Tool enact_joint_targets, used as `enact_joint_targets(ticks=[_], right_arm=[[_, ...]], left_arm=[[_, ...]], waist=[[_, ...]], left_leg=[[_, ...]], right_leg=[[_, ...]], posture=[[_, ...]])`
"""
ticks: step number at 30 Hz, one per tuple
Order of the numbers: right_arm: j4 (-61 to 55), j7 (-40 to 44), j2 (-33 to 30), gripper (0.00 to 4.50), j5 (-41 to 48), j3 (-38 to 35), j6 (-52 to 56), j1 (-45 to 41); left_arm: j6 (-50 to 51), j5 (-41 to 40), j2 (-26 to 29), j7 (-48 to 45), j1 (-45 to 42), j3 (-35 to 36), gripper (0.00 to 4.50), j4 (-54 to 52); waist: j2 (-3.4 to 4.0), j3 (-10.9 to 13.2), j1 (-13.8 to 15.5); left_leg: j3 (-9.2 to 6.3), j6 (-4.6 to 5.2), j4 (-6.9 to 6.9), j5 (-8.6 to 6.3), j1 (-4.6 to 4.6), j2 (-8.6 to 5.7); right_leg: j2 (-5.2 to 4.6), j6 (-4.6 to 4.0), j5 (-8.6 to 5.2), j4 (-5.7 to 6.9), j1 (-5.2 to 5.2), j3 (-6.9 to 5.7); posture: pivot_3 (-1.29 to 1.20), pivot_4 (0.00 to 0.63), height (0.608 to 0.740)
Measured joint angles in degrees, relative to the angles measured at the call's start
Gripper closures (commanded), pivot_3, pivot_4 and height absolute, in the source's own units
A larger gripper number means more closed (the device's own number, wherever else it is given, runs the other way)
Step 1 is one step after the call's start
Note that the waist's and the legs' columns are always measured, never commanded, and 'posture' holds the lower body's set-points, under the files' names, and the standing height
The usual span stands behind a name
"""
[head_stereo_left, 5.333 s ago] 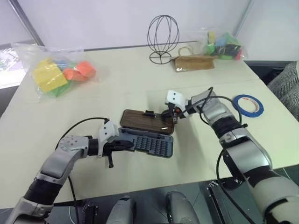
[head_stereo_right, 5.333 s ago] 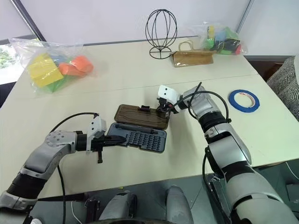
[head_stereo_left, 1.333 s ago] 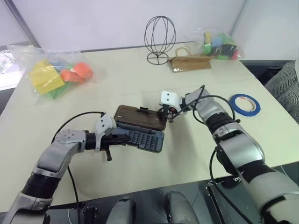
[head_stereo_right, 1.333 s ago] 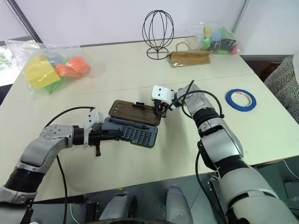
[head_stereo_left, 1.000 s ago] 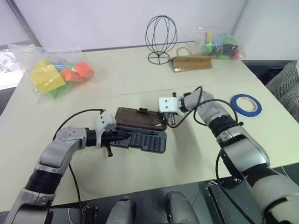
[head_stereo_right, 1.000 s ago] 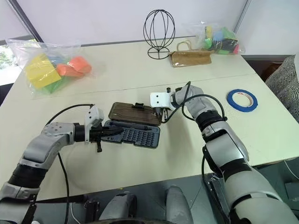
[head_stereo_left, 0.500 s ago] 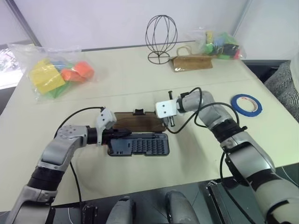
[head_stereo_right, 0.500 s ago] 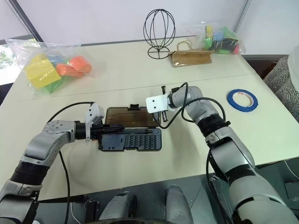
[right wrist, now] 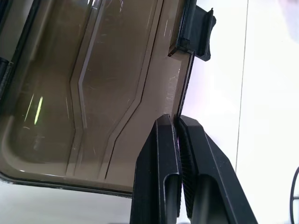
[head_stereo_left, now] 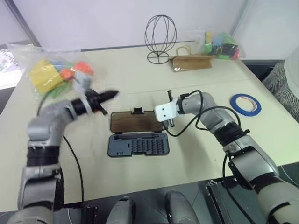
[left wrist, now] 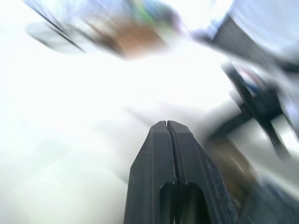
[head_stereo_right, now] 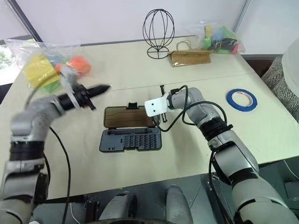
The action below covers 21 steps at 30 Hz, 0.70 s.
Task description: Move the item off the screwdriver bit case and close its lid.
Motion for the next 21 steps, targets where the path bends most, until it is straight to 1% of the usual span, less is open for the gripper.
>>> enact_joint_targets(ticks=[2, 7, 11, 14, 17, 21], right_arm=[[0.01, -0.26, -0.01, 4.48, -0.25, 0.14, -0.18, 0.00], [0.00, -0.89, -0.15, 4.48, -0.46, 0.12, -0.43, -0.07], [-1.26, -1.07, -0.35, 4.48, -0.91, 0.12, -0.67, -0.12], [-2.10, -1.14, -0.40, 4.48, -1.02, 0.12, -0.62, -0.11], [-2.87, -1.35, -0.60, 4.48, -1.35, 0.12, -0.54, -0.11], [-3.39, -1.36, -0.67, 4.48, -1.51, 0.12, 0.04, -0.04]], left_arm=[[-2.88, 1.87, 1.51, 0.32, -0.72, 0.56, 4.50, 4.88], [-8.02, 7.20, 1.41, 0.54, -0.39, -1.42, 4.50, 14.37], [-14.29, 12.83, -1.38, -2.72, 1.25, -8.10, 4.50, 19.88], [-16.98, 16.22, -3.38, -5.04, 2.51, -12.74, 4.50, 23.12], [-21.38, 18.84, -3.23, -6.82, 2.02, -14.48, 4.50, 24.90], [-27.06, 21.16, -3.49, -7.97, 1.17, -14.91, 4.50, 28.34]], waist=[[0.00, 0.00, -0.01], [-0.01, 0.00, 0.20], [0.00, 0.00, 0.11], [-0.01, 0.01, 0.05], [-0.01, 0.00, 0.10], [-0.01, 0.00, 0.18]], left_leg=[[0.00, 0.00, -0.03, 0.00, 0.01, -0.01], [-0.04, -0.03, 0.04, 0.02, -0.06, -0.06], [-0.03, -0.03, 0.03, 0.02, -0.05, -0.08], [-0.03, -0.03, 0.02, 0.02, -0.07, -0.07], [-0.01, -0.03, 0.02, 0.02, -0.05, -0.06], [-0.01, -0.03, 0.04, 0.01, -0.05, -0.07]], right_leg=[[0.00, 0.00, 0.00, -0.02, -0.01, 0.00], [-0.01, 0.00, 0.00, -0.02, 0.00, -0.03], [-0.02, 0.00, 0.00, 0.00, 0.00, -0.03], [-0.01, 0.00, 0.00, 0.01, -0.04, -0.03], [-0.01, 0.00, 0.00, 0.02, -0.04, -0.03], [-0.02, 0.00, 0.00, 0.02, -0.02, -0.03]], posture=[[0.00, 0.150, 0.740], [0.00, 0.150, 0.740], [0.00, 0.150, 0.740], [0.00, 0.150, 0.740], [0.00, 0.150, 0.740], [0.00, 0.150, 0.740]])
